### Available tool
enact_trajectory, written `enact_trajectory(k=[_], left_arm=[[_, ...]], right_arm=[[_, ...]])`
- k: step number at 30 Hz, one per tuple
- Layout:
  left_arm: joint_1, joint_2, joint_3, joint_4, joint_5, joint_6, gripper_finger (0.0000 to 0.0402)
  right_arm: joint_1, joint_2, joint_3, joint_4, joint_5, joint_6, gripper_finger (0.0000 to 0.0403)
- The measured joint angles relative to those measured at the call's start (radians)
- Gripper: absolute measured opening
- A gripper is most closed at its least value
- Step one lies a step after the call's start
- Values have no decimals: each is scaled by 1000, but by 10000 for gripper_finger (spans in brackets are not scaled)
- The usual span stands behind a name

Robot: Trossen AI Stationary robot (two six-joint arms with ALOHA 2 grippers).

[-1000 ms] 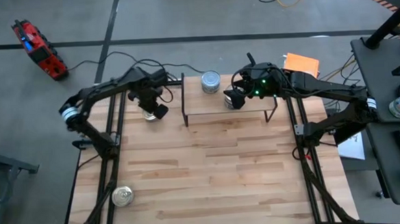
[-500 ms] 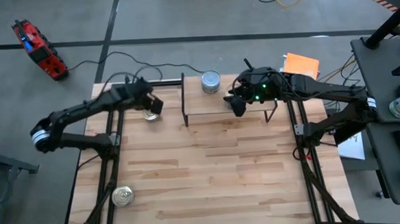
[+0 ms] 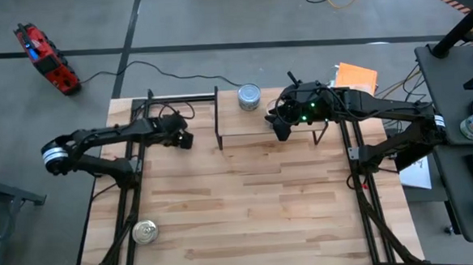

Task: Stack canned seafood by type on shelf
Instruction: Stack the blue-pink tuna can on top of the other blue-pink tuna cans

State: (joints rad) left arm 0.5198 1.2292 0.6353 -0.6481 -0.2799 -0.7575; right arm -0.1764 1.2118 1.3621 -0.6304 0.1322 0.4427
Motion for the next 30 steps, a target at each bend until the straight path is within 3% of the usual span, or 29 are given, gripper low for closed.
enact_trajectory(k=[5, 10, 14, 20, 27, 30], left_arm=[[-25, 42, 9, -7, 44, -15, 1], [-99, 52, 57, -141, 95, -65, 1], [-179, 53, 85, -233, 142, -116, 1], [-331, 53, 86, -233, 228, -222, 1], [-498, 53, 139, -230, 219, -345, 1], [-530, 53, 189, -236, 143, -355, 1]], right_arm=[[0, 0, 0, 0, 0, 0, 117], [0, 0, 0, 0, 0, 1, 110], [0, 0, -2, -1, 0, 0, 107], [0, 0, -3, -1, 0, -10, 115], [9, 0, -3, -1, -6, -8, 129], [18, 0, -3, -1, -8, -8, 134]])
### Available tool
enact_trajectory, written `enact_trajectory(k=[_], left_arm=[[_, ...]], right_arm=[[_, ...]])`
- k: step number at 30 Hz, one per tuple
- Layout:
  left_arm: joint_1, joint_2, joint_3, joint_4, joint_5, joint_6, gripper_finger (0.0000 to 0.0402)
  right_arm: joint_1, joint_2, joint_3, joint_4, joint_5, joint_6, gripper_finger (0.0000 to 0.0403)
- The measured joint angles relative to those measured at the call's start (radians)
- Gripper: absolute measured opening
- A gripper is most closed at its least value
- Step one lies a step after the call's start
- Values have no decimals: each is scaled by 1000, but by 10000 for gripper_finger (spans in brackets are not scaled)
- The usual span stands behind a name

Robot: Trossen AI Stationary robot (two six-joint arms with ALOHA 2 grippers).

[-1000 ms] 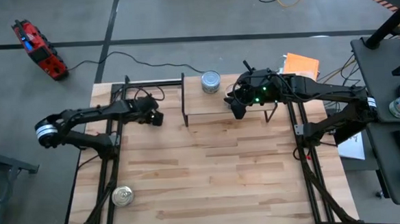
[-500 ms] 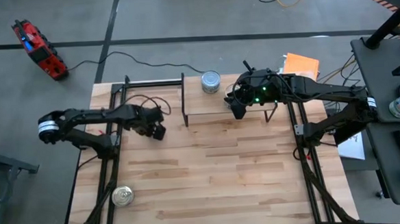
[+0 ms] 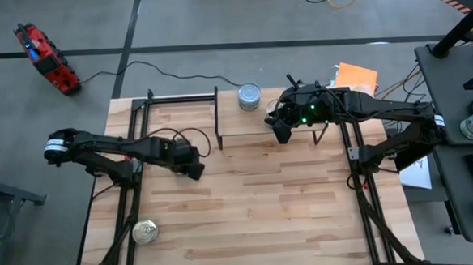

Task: Stack canned seafood by type on shelf
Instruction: Stack the blue-pink tuna can on top of the other blue-pink tuna cans

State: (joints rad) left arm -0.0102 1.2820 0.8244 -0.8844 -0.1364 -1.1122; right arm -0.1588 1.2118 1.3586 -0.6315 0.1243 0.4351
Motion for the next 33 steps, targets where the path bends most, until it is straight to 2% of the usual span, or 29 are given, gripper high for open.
enact_trajectory(k=[3, 7, 13, 18, 23, 33], left_arm=[[-2, 7, 32, -68, -94, 2, 1], [-2, 26, 10, -161, -126, 5, 1], [-2, 65, -68, -7, -109, 18, 1], [-9, 116, -64, 44, -62, 4, 1], [-65, 163, -11, 90, -31, 3, 1], [-264, 362, 190, 175, -1, -50, 1]], right_arm=[[10, 0, 0, 0, 0, 1, 138], [28, 0, -2, 0, 0, 12, 142], [54, 0, -2, 0, 7, 12, 142], [71, 0, -4, 0, 8, 26, 131], [103, -1, -4, -20, 6, 35, 120], [252, -74, -5, -340, -2, 247, 103]])
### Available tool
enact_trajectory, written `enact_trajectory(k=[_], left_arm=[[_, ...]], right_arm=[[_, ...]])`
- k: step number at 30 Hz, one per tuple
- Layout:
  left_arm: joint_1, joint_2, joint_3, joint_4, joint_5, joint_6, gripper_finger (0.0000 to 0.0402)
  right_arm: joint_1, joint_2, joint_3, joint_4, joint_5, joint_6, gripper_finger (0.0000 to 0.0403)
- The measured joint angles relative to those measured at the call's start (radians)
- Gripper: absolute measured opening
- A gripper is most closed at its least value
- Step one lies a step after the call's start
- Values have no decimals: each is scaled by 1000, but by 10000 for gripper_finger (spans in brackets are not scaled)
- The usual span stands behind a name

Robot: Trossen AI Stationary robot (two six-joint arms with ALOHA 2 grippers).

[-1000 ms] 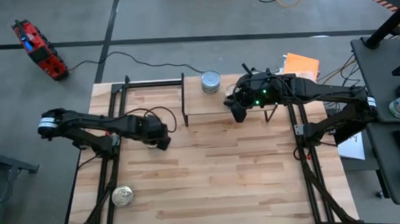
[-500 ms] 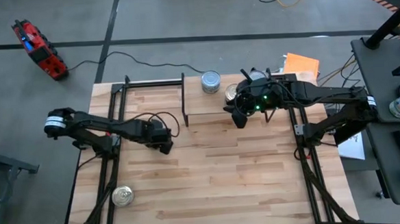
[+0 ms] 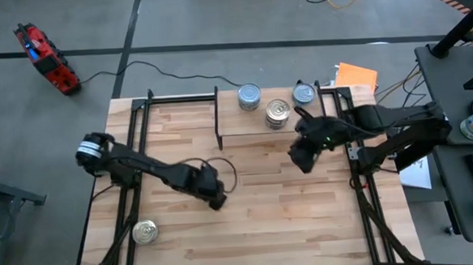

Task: Stack canned seafood by type on shelf
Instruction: Stack the blue-pink tuna can on top of the other blue-pink tuna cans

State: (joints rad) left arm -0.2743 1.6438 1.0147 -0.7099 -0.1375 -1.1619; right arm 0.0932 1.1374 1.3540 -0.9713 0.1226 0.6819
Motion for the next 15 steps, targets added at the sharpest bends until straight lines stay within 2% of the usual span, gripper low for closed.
enact_trajectory(k=[8, 15], left_arm=[[-71, 205, 274, 2, 13, 107, 1], [-83, 239, 471, -108, -24, 192, 1]], right_arm=[[146, 4, -16, -35, 11, 96, 87], [225, 5, -115, -41, 27, 195, 61]])
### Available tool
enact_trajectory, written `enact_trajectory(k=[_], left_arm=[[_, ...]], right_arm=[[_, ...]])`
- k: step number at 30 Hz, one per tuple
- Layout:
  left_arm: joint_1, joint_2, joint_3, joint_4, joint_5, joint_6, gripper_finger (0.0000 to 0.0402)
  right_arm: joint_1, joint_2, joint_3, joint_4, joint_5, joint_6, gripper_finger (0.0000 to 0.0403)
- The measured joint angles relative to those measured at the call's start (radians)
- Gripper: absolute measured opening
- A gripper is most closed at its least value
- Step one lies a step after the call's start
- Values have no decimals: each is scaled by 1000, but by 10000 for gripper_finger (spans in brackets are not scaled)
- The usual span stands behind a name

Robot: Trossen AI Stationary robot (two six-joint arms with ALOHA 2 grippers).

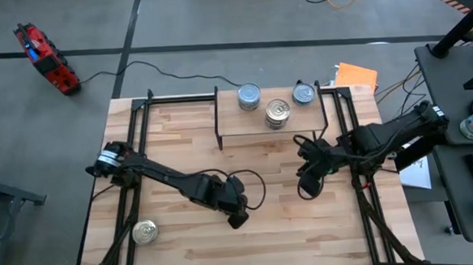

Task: Stack canned seafood by type on shelf
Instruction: Stack the blue-pink tuna can on top of the other blue-pink tuna cans

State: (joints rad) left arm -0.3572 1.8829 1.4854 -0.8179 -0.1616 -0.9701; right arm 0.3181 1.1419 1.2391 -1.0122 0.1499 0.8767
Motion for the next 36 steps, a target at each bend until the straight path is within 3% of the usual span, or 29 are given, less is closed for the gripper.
enact_trajectory(k=[9, 14, 18, 22, 26, 32, 36], left_arm=[[1, -149, 36, 47, -65, 118, 1], [4, -311, -36, 151, -39, 284, 1], [4, -485, -224, 326, 24, 342, 1], [3, -661, -485, 509, 32, 242, 0], [4, -766, -700, 628, 30, 92, 0], [4, -802, -902, 707, 41, -150, 0], [4, -792, -959, 723, 40, -200, 0]], right_arm=[[49, -4, -212, 140, 8, 151, 18], [53, -6, -336, 426, 1, 231, 10], [50, 4, -426, 744, 15, 276, 9], [44, 50, -457, 929, 71, 324, 9], [27, 120, -421, 952, 89, 352, 9], [-16, 260, -325, 934, 85, 347, 9], [-47, 360, -256, 930, 72, 353, 9]])
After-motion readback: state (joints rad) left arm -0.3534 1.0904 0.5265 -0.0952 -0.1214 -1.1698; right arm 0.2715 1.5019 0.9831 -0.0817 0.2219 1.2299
